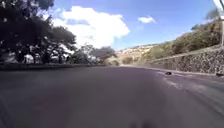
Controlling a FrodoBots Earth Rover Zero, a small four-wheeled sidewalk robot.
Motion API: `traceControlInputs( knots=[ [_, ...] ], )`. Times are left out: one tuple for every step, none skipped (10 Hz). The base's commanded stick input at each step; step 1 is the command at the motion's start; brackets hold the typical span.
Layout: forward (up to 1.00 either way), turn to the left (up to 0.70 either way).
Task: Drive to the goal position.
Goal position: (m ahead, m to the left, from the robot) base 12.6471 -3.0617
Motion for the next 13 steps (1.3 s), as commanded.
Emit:
traceControlInputs(
  knots=[
    [0.5,0.0],
    [0.5,0.0],
    [0.5,0.0],
    [0.5,0.0],
    [0.5,0.0],
    [0.5,0.0],
    [0.5,0.0],
    [0.5,0.0],
    [0.5,0.0],
    [0.5,0.0],
    [0.5,0.0],
    [0.5,0.0],
    [0.5,0.0]
  ],
)
